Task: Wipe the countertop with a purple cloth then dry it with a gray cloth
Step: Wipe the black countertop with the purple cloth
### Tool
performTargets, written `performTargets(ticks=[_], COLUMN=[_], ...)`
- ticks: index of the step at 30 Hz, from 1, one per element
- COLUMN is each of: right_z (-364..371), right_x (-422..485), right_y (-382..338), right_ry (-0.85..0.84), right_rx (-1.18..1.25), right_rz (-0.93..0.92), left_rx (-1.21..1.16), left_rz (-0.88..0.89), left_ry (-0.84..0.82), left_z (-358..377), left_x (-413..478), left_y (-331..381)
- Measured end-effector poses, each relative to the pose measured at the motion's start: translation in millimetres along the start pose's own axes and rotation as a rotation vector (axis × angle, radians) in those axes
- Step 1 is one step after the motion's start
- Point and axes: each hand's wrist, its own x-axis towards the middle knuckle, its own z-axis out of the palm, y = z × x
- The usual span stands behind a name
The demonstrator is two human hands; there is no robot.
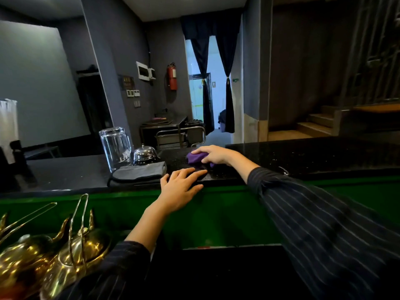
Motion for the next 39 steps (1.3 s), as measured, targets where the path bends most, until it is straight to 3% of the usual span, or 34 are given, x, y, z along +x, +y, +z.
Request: performTargets(ticks=[4,8,11,15,18,21,27,33,39], right_z=[-18,-7,13,24,11,-13,2,35,14], right_x=[-8,0,-8,-37,-70,-93,-59,-55,-95], right_y=[38,33,-5,-27,-11,15,22,-26,5], right_ry=[0.163,0.204,0.087,-0.002,-0.02,0.058,0.265,0.081,0.151], right_rx=[0.135,-0.179,-0.295,-0.235,-0.149,-0.07,-0.39,-0.344,-0.297], right_rz=[0.127,0.227,0.088,-0.086,-0.106,0.038,0.487,0.167,0.165], left_rx=[-0.007,0.008,-0.048,-0.13,-0.046,0.032,0.036,0.072,0.075], left_rz=[0.024,0.041,0.033,-0.048,-0.073,-0.059,-0.075,-0.104,-0.115], left_ry=[0.04,0.07,0.121,0.114,0.034,-0.003,-0.01,-0.051,-0.096], left_z=[4,5,6,3,-1,-1,-2,-9,-16], left_x=[-2,-3,-4,-7,-6,-6,-3,-4,-1], left_y=[-3,-2,0,3,3,4,7,11,47])
